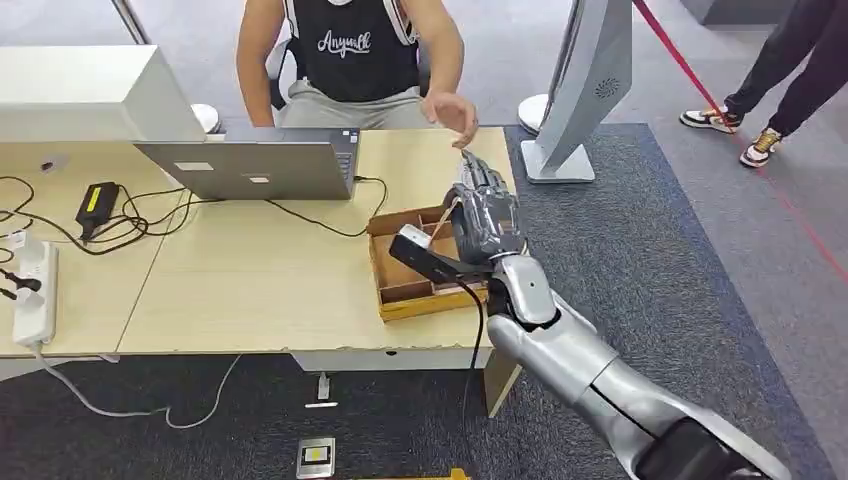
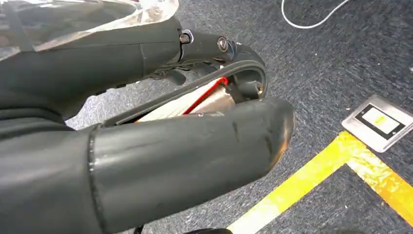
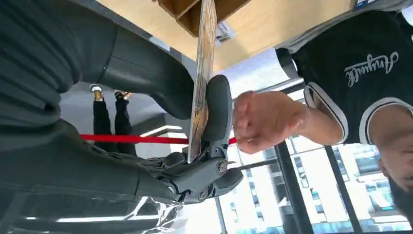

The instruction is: Pass the card to the sensor for recognition and then transmit it.

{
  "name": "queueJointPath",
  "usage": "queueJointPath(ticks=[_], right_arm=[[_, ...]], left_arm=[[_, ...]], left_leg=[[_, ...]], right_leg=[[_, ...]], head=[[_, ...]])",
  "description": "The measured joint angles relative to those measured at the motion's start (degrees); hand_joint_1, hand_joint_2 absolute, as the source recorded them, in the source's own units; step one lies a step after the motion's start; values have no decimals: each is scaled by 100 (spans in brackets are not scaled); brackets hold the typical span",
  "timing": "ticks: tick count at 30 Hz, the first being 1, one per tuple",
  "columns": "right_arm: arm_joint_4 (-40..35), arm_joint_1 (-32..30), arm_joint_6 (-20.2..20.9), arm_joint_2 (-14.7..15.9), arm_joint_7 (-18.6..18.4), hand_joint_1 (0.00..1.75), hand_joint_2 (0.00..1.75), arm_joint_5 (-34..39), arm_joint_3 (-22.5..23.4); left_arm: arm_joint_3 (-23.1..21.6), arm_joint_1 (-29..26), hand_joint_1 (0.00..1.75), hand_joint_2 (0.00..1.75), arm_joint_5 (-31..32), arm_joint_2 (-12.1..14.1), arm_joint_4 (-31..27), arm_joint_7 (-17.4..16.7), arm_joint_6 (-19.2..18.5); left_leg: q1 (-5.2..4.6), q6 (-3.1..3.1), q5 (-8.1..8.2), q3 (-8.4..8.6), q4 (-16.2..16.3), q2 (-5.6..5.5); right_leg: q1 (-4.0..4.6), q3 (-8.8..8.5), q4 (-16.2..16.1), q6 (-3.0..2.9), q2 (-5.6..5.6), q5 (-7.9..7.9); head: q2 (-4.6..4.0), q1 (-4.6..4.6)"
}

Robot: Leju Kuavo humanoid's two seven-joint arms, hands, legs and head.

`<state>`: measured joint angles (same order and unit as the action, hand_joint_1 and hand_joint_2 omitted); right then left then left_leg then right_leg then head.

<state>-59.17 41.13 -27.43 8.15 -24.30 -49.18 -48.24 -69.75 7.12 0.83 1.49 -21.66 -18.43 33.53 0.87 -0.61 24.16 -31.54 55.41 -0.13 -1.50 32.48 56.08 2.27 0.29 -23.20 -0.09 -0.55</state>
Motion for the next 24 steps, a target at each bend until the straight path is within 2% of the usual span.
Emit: queueJointPath(ticks=[4, 10, 12, 16, 19, 24], right_arm=[[163, 247, 456, -61, -20, 175, 175, 135, -28], [752, 818, 666, -216, -68, 175, 175, 223, -118], [1002, 1075, 589, -291, -164, 175, 175, 234, -133], [1622, 1623, 146, -433, -433, 175, 175, 218, -153], [2015, 1874, 122, -509, -699, 175, 175, 107, -199], [2406, 2034, 113, -658, -824, 175, 175, 39, -264]], left_arm=[[0, 33, 0, 0, 153, 0, 0, -20, -118], [-2, 104, 0, 0, 343, 0, 0, -52, -236], [-4, 121, 0, 0, 413, 0, 0, -50, -267], [-4, 149, 0, 0, 527, 0, 0, -7, -319], [-4, 163, 0, 0, 551, 0, 0, 9, -365], [-2, 154, 0, 0, 540, 0, 0, 33, -358]], left_leg=[[0, 0, 0, -1, 0, 0], [0, 0, -2, -3, 0, -1], [0, 0, -2, -3, 1, -1], [0, -1, -2, -4, 1, -1], [0, -1, -1, -4, 1, -1], [0, -1, -1, -3, 1, -1]], right_leg=[[0, 0, 0, 0, 0, 0], [0, 2, 2, 0, 0, 1], [0, 2, 2, 0, 0, 1], [0, 4, 2, 0, -1, 1], [0, 4, 2, 0, 0, 1], [0, 4, 2, 0, 0, 1]], head=[[0, 2], [0, 0], [0, 0], [0, 0], [0, -2], [0, 0]])
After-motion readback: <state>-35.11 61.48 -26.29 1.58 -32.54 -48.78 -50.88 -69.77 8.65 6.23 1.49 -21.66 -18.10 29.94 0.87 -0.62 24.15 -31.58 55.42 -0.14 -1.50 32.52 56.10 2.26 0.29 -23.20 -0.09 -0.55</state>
